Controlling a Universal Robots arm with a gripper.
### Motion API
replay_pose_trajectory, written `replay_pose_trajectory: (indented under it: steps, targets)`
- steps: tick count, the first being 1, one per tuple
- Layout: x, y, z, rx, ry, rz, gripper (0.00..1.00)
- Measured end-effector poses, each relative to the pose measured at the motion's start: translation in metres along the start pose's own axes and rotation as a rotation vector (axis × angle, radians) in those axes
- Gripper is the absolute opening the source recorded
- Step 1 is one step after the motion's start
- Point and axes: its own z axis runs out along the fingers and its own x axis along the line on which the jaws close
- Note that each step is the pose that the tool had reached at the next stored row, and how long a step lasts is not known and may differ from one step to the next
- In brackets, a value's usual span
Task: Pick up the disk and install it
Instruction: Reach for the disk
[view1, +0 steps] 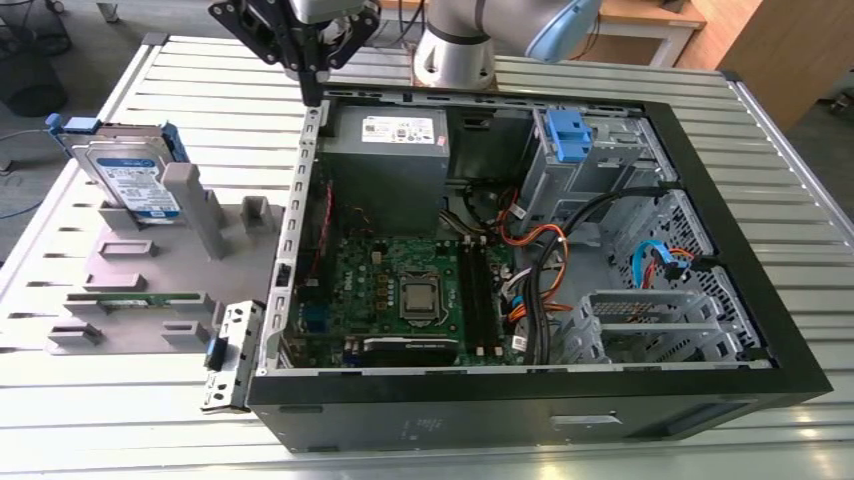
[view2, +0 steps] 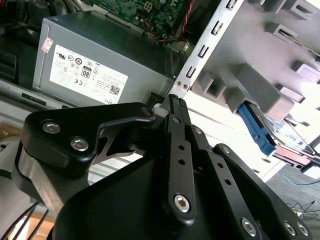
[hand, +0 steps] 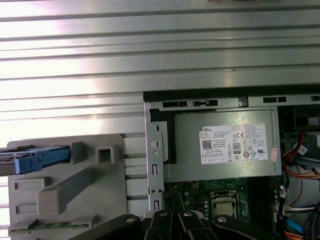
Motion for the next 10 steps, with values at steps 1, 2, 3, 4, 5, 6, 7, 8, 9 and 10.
replay_pose_trajectory:
  steps: [1, 2, 3, 4, 5, 6, 7, 8, 9, 10]
  targets:
    - [0.0003, 0.0, 0.0, 0.0, 0.0, 0.0, 0.11]
    - [0.0006, 0.0, 0.0, 0.0, 0.0, 0.0, 0.11]
    - [0.0009, -0.0001, 0.0, 0.0, 0.0, 0.0, 0.11]
    - [0.0013, -0.0001, 0.0, 0.0, 0.0, 0.0, 0.11]
    - [0.0017, -0.0001, 0.0, 0.0, -0.0001, 0.0, 0.11]
    - [0.0021, -0.0001, 0.0, 0.0, 0.0, 0.0, 0.11]
    - [0.0025, -0.0002, -0.0001, 0.0, 0.0, 0.0, 0.11]
    - [0.0029, -0.0002, 0.0, 0.0, 0.0, 0.0, 0.11]
    - [0.0033, -0.0002, -0.0001, 0.0, 0.0, 0.0, 0.11]
    - [0.0038, -0.0002, -0.0001, 0.0, 0.0, 0.0, 0.11]
